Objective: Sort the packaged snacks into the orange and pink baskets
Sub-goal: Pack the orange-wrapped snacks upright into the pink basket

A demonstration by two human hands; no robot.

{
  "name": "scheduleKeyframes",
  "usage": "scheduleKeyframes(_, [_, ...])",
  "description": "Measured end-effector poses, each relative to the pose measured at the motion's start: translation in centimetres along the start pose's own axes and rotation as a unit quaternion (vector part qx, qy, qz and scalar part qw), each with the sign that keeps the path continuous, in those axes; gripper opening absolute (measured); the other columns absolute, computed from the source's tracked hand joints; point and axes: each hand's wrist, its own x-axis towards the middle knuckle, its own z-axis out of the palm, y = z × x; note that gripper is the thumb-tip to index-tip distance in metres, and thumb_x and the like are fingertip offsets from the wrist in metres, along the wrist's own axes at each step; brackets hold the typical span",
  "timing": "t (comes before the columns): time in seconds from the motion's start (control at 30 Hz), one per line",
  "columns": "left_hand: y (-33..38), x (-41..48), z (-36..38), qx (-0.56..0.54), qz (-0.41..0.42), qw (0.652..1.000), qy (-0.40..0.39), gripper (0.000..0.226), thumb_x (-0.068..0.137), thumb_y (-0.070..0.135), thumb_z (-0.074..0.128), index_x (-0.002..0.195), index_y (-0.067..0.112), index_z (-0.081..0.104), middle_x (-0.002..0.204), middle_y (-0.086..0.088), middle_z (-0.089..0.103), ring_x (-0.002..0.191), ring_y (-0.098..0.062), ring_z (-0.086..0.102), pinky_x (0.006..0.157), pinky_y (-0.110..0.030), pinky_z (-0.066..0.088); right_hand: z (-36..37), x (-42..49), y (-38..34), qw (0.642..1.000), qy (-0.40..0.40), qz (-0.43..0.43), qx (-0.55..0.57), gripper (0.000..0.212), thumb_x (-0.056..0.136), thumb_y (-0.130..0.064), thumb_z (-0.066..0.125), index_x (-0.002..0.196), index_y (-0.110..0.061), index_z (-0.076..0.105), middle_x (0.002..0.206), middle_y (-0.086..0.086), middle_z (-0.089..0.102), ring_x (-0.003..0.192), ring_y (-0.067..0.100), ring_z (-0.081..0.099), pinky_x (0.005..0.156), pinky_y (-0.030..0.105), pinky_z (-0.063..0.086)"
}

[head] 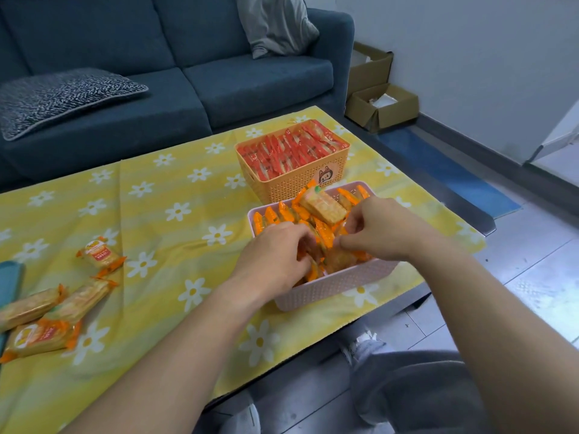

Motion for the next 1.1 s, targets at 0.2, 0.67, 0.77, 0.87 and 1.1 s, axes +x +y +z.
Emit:
scheduleKeyframes(0.2, [0.6,0.1,0.1,-0.061,0.023,0.998,0.014,0.027,0.085,0.025,0.06,0.111,0.033,0.055,0.11,0.015,0.06,0.104,-0.014,0.05,0.085,-0.039,0.048,2.3,0.7,-1.7,0.996,-0.054,0.004,0.067,0.026,0.09,-0.026,0.068,0.083,-0.003,0.077,0.076,0.015,0.076,0.075,0.029,0.074,0.077,0.047,0.062])
scheduleKeyframes(0.67, [0.9,0.6,0.7,0.055,0.029,0.998,-0.009,0.021,0.091,0.052,0.064,0.096,0.034,0.073,0.107,0.013,0.058,0.102,-0.017,0.045,0.084,-0.033,0.04,2.3,4.4,-1.3,0.993,0.11,0.047,0.006,0.059,0.083,-0.036,0.076,0.136,-0.02,0.056,0.125,0.006,0.068,0.114,0.028,0.063,0.09,0.04,0.055])
scheduleKeyframes(0.77, [0.7,0.4,0.5,0.034,0.022,0.999,-0.023,0.019,0.092,0.05,0.064,0.098,0.035,0.073,0.103,0.013,0.054,0.104,-0.018,0.045,0.085,-0.033,0.039,1.1,3.8,-1.0,0.989,0.119,0.038,0.083,0.062,0.084,-0.029,0.08,0.139,-0.015,0.054,0.119,0.004,0.065,0.107,0.024,0.061,0.083,0.033,0.048])
scheduleKeyframes(0.87, [0.4,0.4,0.5,0.029,0.023,0.999,-0.03,0.016,0.092,0.046,0.065,0.099,0.035,0.074,0.107,0.012,0.056,0.106,-0.019,0.046,0.089,-0.034,0.041,-0.6,2.0,-0.1,0.972,0.076,0.046,0.219,0.034,0.084,-0.016,0.079,0.113,-0.018,0.062,0.098,-0.001,0.065,0.091,0.022,0.066,0.07,0.031,0.05])
scheduleKeyframes(1.1, [1.0,0.6,0.9,0.0,0.015,1.0,0.024,0.008,0.089,0.036,0.066,0.094,0.034,0.072,0.106,0.013,0.059,0.106,-0.016,0.049,0.092,-0.036,0.046,1.1,-0.3,1.9,0.993,0.047,0.103,0.016,0.047,0.061,-0.046,0.092,0.083,-0.02,0.059,0.072,-0.002,0.061,0.068,0.017,0.06,0.053,0.03,0.04])
